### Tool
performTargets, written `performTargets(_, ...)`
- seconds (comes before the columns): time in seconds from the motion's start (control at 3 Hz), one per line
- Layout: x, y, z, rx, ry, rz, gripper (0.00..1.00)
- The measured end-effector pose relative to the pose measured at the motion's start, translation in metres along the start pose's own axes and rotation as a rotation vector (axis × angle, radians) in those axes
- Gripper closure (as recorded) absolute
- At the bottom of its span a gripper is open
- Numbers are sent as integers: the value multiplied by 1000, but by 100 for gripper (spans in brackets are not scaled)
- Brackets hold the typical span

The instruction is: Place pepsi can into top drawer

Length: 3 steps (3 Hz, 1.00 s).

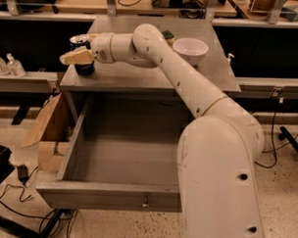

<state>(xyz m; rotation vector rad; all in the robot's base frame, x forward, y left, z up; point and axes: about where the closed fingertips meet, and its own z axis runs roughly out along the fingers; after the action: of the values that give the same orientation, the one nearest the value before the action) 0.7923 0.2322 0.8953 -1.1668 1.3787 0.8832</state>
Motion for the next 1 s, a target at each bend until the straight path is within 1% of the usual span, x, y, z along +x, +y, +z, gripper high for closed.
performTargets(0.33, 4, 1, 9, -7, -10, 6, 49)
performTargets(0.67, 16, -1, 11, 4, -8, 28, 72)
performTargets(1.0, 15, -2, 11, 4, -8, 28, 96)
